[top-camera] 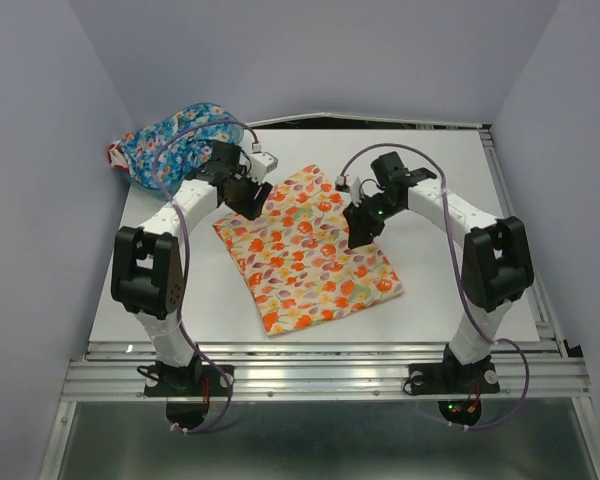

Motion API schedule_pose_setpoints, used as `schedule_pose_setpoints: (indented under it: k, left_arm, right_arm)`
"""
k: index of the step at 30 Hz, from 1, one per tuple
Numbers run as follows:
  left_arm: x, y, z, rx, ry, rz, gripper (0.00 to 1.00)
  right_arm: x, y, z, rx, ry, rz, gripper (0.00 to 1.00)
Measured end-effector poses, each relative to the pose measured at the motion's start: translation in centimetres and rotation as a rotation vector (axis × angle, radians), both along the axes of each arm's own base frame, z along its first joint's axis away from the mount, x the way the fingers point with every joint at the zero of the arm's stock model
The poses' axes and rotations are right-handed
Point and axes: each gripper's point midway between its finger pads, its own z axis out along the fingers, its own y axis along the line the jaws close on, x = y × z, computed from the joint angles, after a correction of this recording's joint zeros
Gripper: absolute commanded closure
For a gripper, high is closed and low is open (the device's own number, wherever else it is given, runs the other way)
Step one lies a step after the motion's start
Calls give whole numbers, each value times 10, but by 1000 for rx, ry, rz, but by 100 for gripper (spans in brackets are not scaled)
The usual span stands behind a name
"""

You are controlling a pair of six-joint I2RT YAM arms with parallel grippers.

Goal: Fold and stack the skirts
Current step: Flatten the skirt out

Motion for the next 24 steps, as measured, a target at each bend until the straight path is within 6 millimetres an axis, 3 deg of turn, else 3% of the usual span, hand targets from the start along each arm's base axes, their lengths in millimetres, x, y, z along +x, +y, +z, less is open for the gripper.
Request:
schedule_pose_setpoints:
  k: [5,9,12,17,20,24]
  left_arm:
    - [-32,4,-30,11,104,-24,32]
    - [-50,5,-44,29,166,-44,33]
    - [-56,1,-51,41,186,-67,34]
    - [-65,-14,-89,76,275,-116,36]
    - [-55,-31,-88,74,255,-147,37]
    - [-56,-56,-90,58,245,-209,39]
  right_arm:
    - [13,-7,-49,-102,32,-25,54]
    - [-2,-20,-77,-173,67,-9,54]
    - [-25,-26,-90,-205,104,31,54]
    - [-92,-10,-90,-220,168,196,54]
    - [-134,1,-89,-208,254,297,55]
    - [-174,7,-79,-185,361,383,52]
